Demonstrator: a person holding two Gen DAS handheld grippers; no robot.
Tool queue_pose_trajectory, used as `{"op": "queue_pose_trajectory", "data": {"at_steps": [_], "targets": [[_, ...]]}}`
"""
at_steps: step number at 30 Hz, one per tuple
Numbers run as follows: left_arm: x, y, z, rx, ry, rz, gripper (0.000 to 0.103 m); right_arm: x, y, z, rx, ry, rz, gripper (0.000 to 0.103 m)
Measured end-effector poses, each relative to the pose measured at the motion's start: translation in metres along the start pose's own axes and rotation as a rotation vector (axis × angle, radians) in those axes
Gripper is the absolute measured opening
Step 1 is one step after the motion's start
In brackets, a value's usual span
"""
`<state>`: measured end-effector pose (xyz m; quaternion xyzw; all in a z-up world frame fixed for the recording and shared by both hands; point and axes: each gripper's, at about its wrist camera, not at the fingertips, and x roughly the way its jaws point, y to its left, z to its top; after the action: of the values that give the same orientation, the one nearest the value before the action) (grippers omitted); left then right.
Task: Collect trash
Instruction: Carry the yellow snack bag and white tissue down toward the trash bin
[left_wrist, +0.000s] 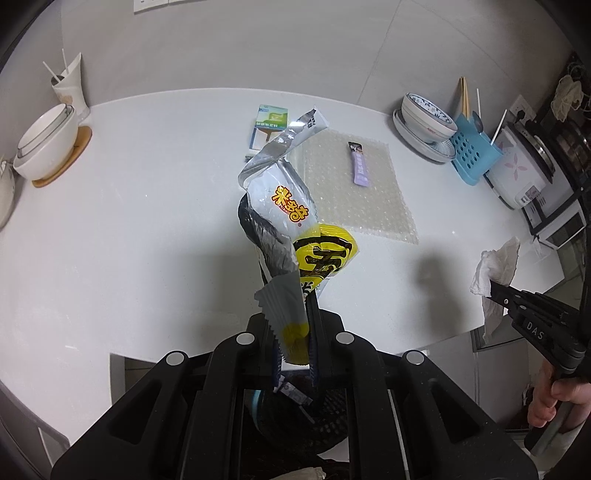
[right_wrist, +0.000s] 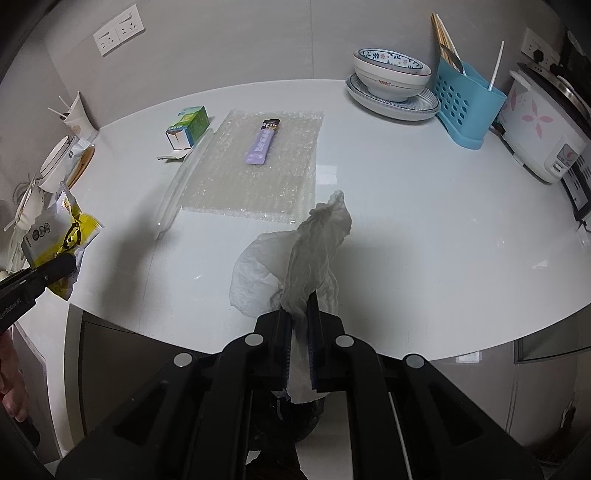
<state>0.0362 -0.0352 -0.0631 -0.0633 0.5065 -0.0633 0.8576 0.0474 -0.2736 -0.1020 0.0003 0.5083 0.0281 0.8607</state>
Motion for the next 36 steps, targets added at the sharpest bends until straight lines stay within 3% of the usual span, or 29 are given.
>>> {"op": "queue_pose_trajectory", "data": {"at_steps": [16,36], "targets": [[-0.004,-0.025,-0.066,0.017,0.033,-0.015,0.01,-0.002,0.003,-0.053,-0.04,0.033,0.023,0.007],[0.024,-0.03,-0.136,0.036,0.106,-0.026,0.01,0.015,0.005,-0.129,-0.086,0.088,0.049,0.007]]}}
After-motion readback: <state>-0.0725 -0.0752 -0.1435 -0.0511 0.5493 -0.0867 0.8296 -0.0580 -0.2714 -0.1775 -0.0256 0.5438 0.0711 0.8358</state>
